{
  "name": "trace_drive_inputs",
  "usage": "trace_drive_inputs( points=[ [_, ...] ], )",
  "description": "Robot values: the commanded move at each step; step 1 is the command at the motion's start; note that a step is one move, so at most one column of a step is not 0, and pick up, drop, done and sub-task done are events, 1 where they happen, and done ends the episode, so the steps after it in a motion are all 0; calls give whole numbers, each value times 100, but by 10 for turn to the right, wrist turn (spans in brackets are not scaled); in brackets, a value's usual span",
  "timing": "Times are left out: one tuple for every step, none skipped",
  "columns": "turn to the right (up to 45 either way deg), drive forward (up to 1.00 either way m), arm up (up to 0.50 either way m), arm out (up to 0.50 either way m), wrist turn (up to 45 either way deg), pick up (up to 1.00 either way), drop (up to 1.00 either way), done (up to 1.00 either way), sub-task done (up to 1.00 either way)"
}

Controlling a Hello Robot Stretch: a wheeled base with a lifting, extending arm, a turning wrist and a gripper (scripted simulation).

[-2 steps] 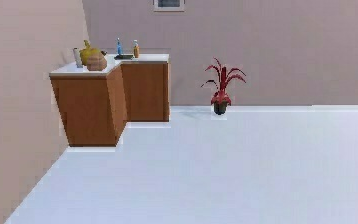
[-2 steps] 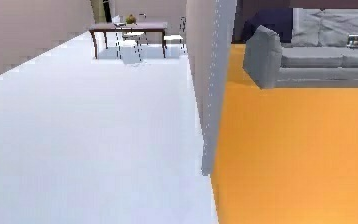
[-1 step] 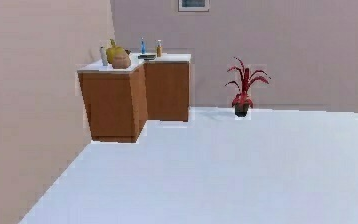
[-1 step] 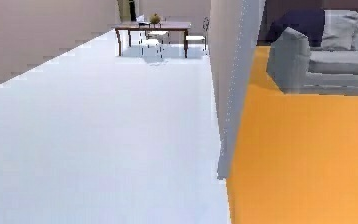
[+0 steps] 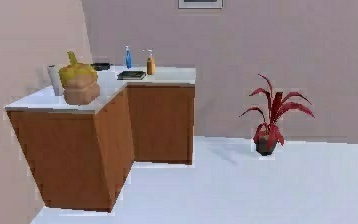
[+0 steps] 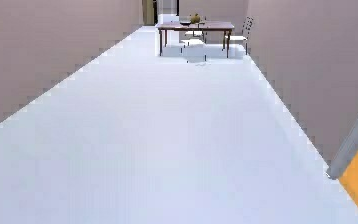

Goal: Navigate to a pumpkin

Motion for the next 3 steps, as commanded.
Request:
trace_drive_inputs(
  points=[
    [0,100,0,0,0,0,0,0,0],
    [-450,0,0,0,0,0,0,0,0],
    [0,0,0,0,0,0,0,100,0]
  ],
)
